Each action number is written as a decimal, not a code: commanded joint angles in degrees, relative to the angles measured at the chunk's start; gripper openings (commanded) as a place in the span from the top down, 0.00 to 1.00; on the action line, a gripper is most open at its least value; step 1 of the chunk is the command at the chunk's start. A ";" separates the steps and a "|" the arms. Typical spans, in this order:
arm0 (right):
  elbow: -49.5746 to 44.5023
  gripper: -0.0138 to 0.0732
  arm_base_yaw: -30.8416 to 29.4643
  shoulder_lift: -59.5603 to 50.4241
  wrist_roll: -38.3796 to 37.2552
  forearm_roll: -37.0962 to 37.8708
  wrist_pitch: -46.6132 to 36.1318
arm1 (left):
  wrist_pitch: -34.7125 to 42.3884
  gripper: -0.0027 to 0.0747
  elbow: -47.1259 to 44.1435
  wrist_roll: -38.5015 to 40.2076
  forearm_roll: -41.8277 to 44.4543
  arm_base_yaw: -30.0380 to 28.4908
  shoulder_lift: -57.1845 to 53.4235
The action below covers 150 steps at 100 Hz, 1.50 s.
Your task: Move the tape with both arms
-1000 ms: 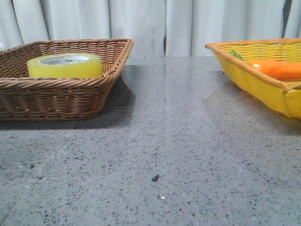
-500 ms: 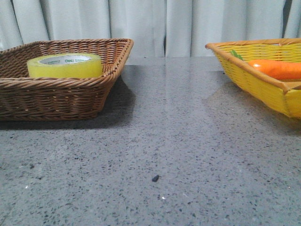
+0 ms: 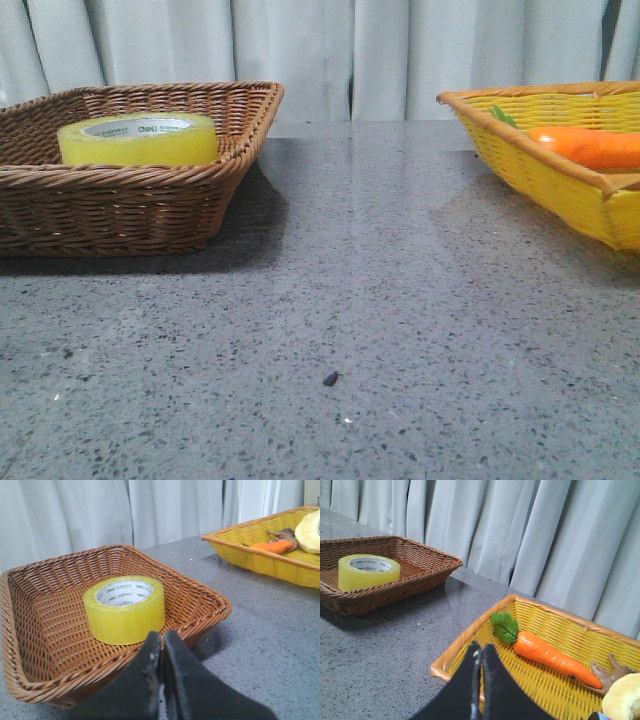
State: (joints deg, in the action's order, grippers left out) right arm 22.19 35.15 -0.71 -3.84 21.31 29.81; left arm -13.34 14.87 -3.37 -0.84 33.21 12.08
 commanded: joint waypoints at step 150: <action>1.31 0.93 -0.08 -0.55 0.24 1.30 -4.23 | -2.17 0.99 -15.55 1.06 -4.02 -26.24 -14.14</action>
State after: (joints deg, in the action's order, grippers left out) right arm 22.19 35.15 -0.71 -3.84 21.31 29.81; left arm -18.71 -0.21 -2.89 -4.26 7.12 -0.37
